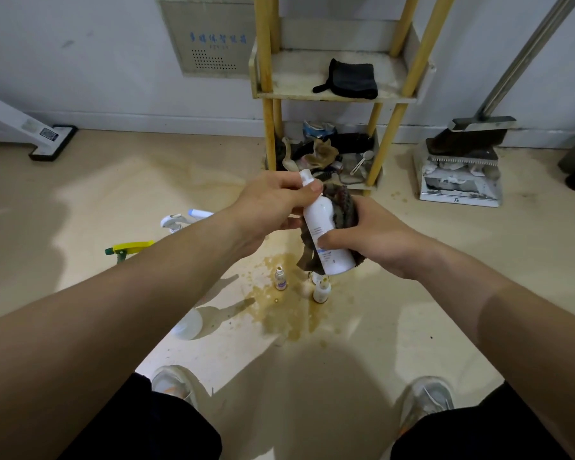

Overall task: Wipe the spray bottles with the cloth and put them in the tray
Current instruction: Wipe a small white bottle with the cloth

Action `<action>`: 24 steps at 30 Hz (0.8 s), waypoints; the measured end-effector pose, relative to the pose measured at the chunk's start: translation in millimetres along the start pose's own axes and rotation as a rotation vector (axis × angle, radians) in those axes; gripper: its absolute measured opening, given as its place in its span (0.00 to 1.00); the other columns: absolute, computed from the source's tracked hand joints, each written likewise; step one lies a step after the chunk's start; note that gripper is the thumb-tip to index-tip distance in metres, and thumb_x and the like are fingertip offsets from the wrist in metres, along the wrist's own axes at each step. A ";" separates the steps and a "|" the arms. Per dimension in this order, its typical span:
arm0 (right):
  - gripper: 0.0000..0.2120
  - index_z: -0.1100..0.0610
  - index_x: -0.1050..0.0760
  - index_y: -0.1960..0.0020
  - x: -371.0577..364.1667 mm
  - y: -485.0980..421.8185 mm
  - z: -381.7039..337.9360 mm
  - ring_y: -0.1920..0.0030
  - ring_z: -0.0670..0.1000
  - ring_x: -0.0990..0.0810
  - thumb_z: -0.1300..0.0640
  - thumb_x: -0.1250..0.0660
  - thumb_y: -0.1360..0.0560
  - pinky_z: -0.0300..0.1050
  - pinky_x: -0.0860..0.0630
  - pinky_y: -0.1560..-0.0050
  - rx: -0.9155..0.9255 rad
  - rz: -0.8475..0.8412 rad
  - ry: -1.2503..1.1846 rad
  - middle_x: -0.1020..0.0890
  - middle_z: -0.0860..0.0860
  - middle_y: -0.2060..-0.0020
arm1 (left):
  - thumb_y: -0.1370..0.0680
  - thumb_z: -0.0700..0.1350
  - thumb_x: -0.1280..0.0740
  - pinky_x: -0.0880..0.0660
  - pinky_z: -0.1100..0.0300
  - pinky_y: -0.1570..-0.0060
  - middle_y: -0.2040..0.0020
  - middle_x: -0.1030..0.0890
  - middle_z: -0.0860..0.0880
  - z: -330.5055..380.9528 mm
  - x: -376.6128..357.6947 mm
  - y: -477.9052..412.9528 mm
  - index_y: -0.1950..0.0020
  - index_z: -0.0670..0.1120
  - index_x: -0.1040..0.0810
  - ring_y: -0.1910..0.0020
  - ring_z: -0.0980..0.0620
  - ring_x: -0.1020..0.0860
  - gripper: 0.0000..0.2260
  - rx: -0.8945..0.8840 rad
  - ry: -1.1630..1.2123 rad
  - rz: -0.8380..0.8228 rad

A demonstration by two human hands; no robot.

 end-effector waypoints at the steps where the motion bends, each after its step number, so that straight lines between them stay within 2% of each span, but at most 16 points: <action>1: 0.12 0.57 0.22 0.45 -0.9 -0.2 -0.7 0.56 0.53 0.13 0.64 0.27 0.27 0.46 0.17 0.59 0.008 0.006 0.012 0.13 0.52 0.56 | 0.21 0.48 0.30 0.24 0.66 0.65 0.57 0.15 0.52 -0.6 0.8 -0.2 0.48 0.43 0.18 0.63 0.60 0.18 0.09 -0.008 0.014 0.033; 4: 0.14 0.52 0.22 0.48 -4.6 -1.5 -3.2 0.56 0.50 0.14 0.56 0.23 0.31 0.51 0.17 0.53 0.057 0.071 0.175 0.14 0.50 0.57 | 0.24 0.50 0.26 0.22 0.63 0.63 0.55 0.14 0.47 -8.0 1.7 0.4 0.47 0.39 0.19 0.62 0.54 0.18 0.15 0.012 0.066 0.132; 7: 0.12 0.48 0.25 0.52 -6.6 1.7 -8.4 0.59 0.46 0.18 0.53 0.25 0.32 0.46 0.20 0.59 0.094 0.191 0.431 0.18 0.45 0.59 | 0.26 0.52 0.24 0.22 0.62 0.65 0.57 0.15 0.46 -18.2 -1.2 0.5 0.50 0.41 0.21 0.63 0.52 0.17 0.15 0.050 0.095 0.192; 9: 0.13 0.50 0.27 0.51 -9.4 2.5 -10.5 0.58 0.49 0.20 0.52 0.27 0.33 0.49 0.22 0.60 0.122 0.235 0.555 0.20 0.46 0.58 | 0.25 0.52 0.25 0.21 0.62 0.65 0.60 0.16 0.47 -22.4 -5.3 1.7 0.55 0.43 0.23 0.65 0.52 0.18 0.14 0.064 0.113 0.202; 11: 0.13 0.51 0.27 0.51 -10.5 2.5 -10.5 0.59 0.51 0.20 0.52 0.28 0.33 0.50 0.22 0.61 0.137 0.245 0.577 0.20 0.48 0.59 | 0.25 0.51 0.25 0.19 0.62 0.63 0.60 0.16 0.47 -21.9 -7.3 3.1 0.56 0.43 0.23 0.65 0.52 0.18 0.13 0.048 0.126 0.201; 14: 0.11 0.51 0.25 0.51 -1.7 -0.2 -5.6 0.59 0.48 0.17 0.56 0.27 0.32 0.51 0.19 0.57 0.129 0.268 0.366 0.16 0.48 0.59 | 0.23 0.49 0.27 0.19 0.61 0.58 0.54 0.15 0.43 -13.8 -6.3 4.0 0.49 0.39 0.19 0.60 0.50 0.16 0.14 -0.001 0.195 0.181; 17: 0.12 0.50 0.22 0.46 8.8 -5.8 0.9 0.54 0.48 0.15 0.57 0.26 0.29 0.55 0.18 0.49 0.140 0.312 0.151 0.15 0.48 0.55 | 0.19 0.43 0.31 0.18 0.58 0.55 0.47 0.16 0.42 -11.8 -8.5 6.3 0.43 0.42 0.21 0.55 0.49 0.15 0.07 -0.028 0.162 0.139; 19: 0.18 0.50 0.23 0.40 11.2 -9.5 5.0 0.50 0.47 0.15 0.56 0.26 0.28 0.56 0.18 0.46 0.154 0.300 0.043 0.14 0.47 0.51 | 0.18 0.41 0.33 0.17 0.55 0.53 0.46 0.17 0.44 -14.8 -17.2 11.0 0.40 0.46 0.23 0.53 0.48 0.15 0.07 -0.063 0.064 0.078; 21: 0.24 0.50 0.26 0.34 11.1 -12.7 9.5 0.47 0.49 0.15 0.53 0.26 0.29 0.56 0.18 0.47 0.150 0.254 -0.022 0.15 0.48 0.47 | 0.17 0.42 0.35 0.17 0.52 0.49 0.44 0.18 0.47 -18.1 -23.7 15.9 0.38 0.51 0.24 0.49 0.48 0.15 0.10 -0.094 0.045 0.047; 24: 0.24 0.52 0.28 0.34 8.6 -12.9 10.6 0.49 0.48 0.16 0.54 0.32 0.30 0.47 0.20 0.54 0.138 0.176 -0.222 0.15 0.48 0.50 | 0.18 0.42 0.34 0.18 0.47 0.45 0.43 0.18 0.50 -17.2 -22.6 17.5 0.36 0.55 0.23 0.46 0.49 0.17 0.12 -0.151 0.062 0.061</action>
Point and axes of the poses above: each hand's wrist, its own y-axis away from the middle knuckle, its own x-axis out of the back of the hand, z = x × y, the point moved 6 cm from there along -y, towards the middle knuckle
